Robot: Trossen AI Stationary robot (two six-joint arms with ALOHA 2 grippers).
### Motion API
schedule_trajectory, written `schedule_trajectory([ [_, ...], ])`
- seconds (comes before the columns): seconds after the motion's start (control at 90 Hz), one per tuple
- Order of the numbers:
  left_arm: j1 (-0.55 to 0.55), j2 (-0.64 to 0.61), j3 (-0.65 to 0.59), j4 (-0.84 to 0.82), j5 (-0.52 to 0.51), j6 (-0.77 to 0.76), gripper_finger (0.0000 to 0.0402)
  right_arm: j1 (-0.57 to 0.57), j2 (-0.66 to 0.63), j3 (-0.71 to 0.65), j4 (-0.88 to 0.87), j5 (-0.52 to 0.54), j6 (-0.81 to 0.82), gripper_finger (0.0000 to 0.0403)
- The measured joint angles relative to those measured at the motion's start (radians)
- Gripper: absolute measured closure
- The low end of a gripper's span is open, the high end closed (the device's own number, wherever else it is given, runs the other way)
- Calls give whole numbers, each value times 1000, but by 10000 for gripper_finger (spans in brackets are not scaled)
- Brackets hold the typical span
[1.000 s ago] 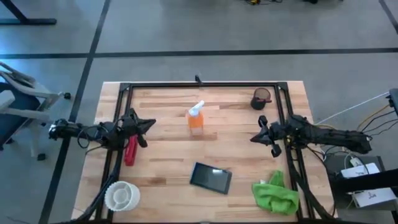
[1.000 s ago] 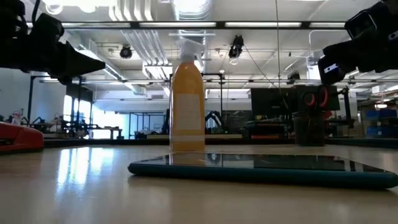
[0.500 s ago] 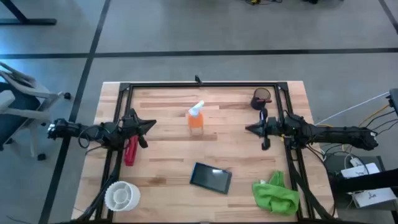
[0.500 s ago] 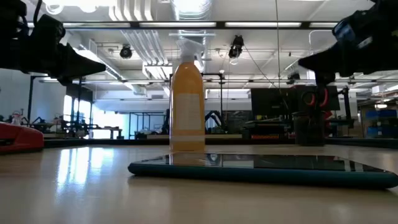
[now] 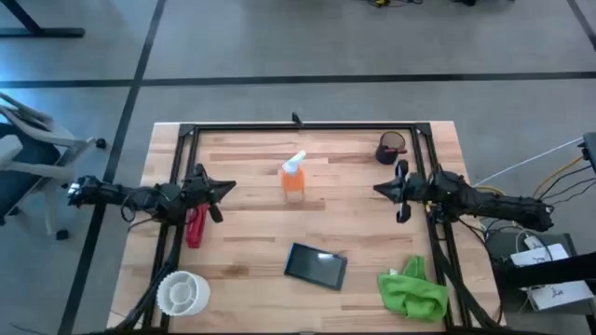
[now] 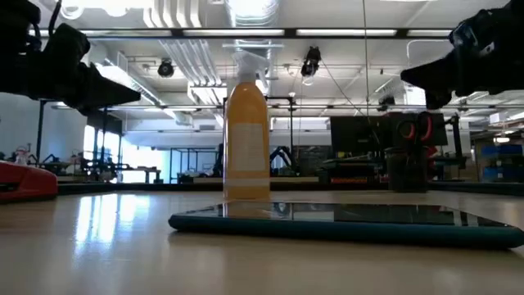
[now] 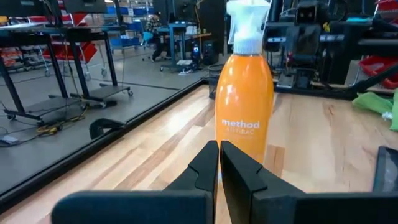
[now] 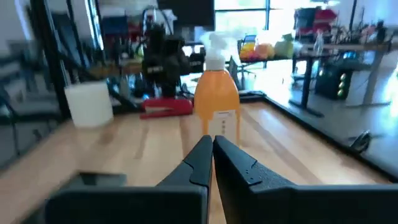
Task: Apply microfiber cloth
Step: Return to Home Position
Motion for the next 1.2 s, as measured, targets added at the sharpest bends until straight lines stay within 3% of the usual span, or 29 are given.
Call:
schedule_trajectory([
  [0.178,0,27,0,0,0,0,401,0,-16,0,0,0,95,403],
  [1.2,0,129,0,0,0,0,401,0,-8,0,-1,1,95,403],
])
